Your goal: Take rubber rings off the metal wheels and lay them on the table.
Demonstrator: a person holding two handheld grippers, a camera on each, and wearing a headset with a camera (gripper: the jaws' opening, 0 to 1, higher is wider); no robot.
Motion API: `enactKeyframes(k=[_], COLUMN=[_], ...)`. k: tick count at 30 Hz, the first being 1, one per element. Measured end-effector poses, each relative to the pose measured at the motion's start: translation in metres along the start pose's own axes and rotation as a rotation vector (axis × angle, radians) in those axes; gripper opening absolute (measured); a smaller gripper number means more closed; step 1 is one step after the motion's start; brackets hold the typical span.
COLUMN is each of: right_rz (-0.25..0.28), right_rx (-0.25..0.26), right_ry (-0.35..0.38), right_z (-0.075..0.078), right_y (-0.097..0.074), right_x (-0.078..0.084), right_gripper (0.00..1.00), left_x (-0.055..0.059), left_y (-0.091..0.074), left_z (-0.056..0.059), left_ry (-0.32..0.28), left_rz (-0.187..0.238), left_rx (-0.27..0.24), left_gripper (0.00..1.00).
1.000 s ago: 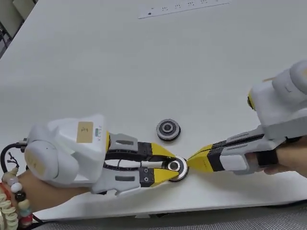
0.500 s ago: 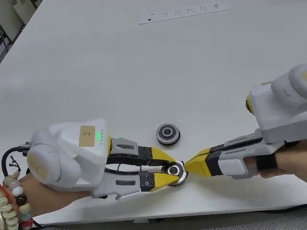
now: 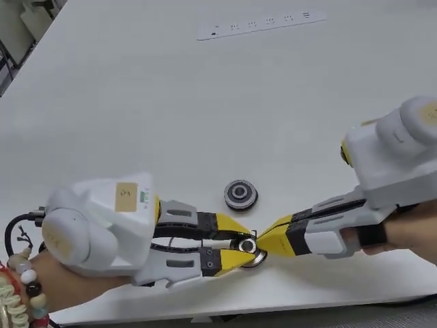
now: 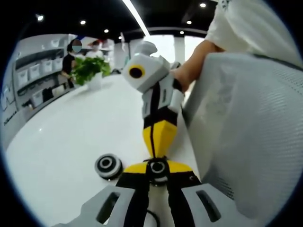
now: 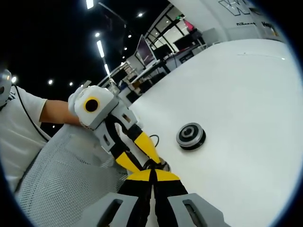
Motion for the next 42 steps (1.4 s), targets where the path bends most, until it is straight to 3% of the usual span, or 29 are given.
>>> enactKeyframes(k=[3, 14, 17, 25, 37, 42], right_rz=[0.001, -0.011, -0.021, -0.061, -0.149, -0.158], right_rx=[-0.020, 0.006, 0.007, 0.011, 0.058, 0.080], right_ry=[-0.012, -0.082, -0.093, -0.096, -0.124, -0.123], right_z=[-0.002, 0.000, 0.000, -0.004, -0.006, -0.008], right_y=[0.001, 0.000, 0.000, -0.007, -0.010, -0.010], right_x=[-0.001, -0.001, -0.001, -0.005, -0.008, -0.008], right_gripper=[0.00, 0.00, 0.00, 0.00, 0.00, 0.00], left_x=[0.000, 0.001, 0.000, -0.002, -0.002, -0.003], left_y=[0.000, 0.001, 0.002, 0.002, 0.002, 0.004], left_z=[0.000, -0.001, -0.002, 0.000, 0.001, 0.003], left_ry=[0.000, -0.017, -0.060, -0.042, -0.033, -0.011], left_rz=[-0.001, -0.002, 0.001, -0.012, -0.013, -0.015], left_rx=[-0.002, -0.015, -0.015, -0.020, -0.016, -0.010], left_gripper=[0.14, 0.14, 0.14, 0.14, 0.14, 0.14])
Point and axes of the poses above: the centre of the closed fingertips' face, and the gripper's own axes: y roughly forward along the fingers, z roughly to its right, x roughly out of its underside, the point moved 4 cm from there along -y, roughly backward along the fingers, and after that the axes turned 11 degrees about -y, right-handed, at the moved point
